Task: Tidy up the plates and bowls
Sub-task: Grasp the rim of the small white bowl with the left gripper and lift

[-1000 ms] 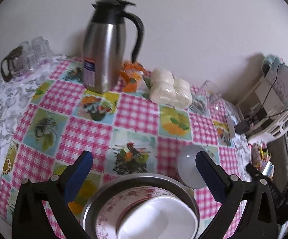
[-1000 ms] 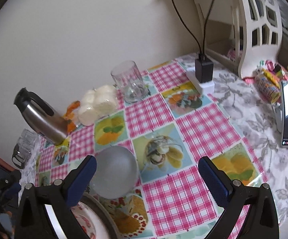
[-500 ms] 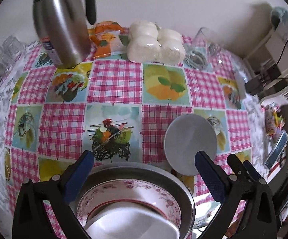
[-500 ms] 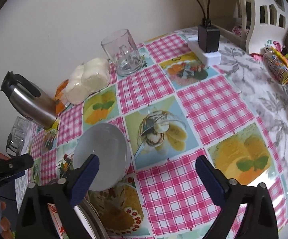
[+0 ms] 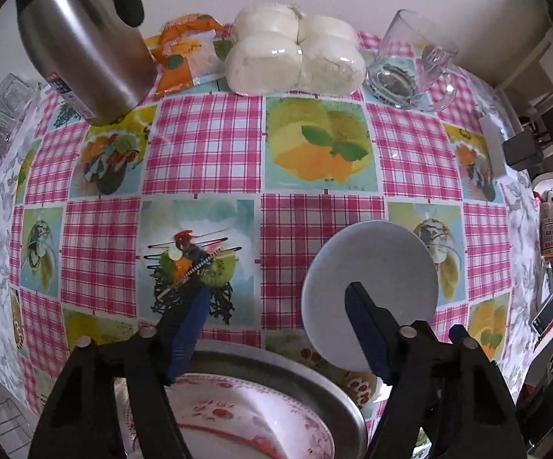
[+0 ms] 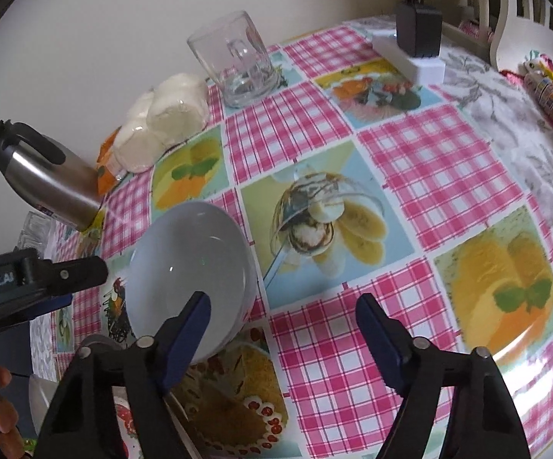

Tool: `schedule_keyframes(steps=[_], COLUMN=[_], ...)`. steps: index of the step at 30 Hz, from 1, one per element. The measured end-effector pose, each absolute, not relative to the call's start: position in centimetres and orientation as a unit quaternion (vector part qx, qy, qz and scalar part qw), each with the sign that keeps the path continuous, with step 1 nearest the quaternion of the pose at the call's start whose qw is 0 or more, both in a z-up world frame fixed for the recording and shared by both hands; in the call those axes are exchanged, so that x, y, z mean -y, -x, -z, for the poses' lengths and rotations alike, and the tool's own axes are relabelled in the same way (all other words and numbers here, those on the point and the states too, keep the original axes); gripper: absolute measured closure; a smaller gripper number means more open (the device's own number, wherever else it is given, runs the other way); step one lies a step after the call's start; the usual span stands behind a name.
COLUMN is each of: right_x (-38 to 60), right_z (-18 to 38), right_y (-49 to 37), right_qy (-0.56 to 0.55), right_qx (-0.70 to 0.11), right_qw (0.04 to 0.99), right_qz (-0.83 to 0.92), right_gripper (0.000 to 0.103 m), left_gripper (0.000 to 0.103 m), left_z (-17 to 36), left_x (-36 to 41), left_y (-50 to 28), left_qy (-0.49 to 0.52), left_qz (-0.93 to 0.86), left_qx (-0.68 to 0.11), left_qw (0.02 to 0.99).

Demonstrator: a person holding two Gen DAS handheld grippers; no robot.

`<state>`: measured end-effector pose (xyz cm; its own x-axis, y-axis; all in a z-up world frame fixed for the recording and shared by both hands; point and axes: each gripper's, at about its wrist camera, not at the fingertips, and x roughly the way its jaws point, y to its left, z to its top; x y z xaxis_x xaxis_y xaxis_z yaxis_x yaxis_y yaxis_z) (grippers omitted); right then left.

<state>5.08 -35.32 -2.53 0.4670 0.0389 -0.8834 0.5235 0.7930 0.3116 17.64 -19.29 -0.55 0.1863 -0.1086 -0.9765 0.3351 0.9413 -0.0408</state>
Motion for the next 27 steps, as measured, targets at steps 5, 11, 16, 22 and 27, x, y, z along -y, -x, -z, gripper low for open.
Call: schedule_keyframes(steps=[5, 11, 16, 22, 27], right_x=[35.4, 35.0, 34.4, 34.4, 35.3], right_z=[3.3, 4.4, 4.2, 4.4, 4.1], right_y=[-5.4, -6.0, -6.4, -6.4, -5.7], right_qy=[-0.3, -0.321, -0.314, -0.324, -0.331], right_qx=[-0.5, -0.505, -0.499, -0.495, -0.491], right_qw=[0.799, 0.792, 0.801, 0.799, 0.797], right_qz=[0.147, 0.122, 0.103, 0.104, 0.117], right_gripper=[0.036, 0.055, 0.074, 0.078, 0.079], left_gripper=[0.039, 0.051, 0.062, 0.066, 0.073], left_z=[1.5, 2.4, 3.1, 3.4, 3.7], left_x=[20.5, 21.5, 21.8, 22.4, 23.0], left_y=[-17.9, -18.0, -18.0, -17.9, -17.4], left_qy=[-0.107, -0.121, -0.124, -0.13, -0.135], left_qz=[0.14, 0.138, 0.138, 0.141, 0.148], left_qx=[-0.625, -0.628, -0.632, -0.635, -0.636], left_qw=[0.76, 0.756, 0.752, 0.749, 0.746])
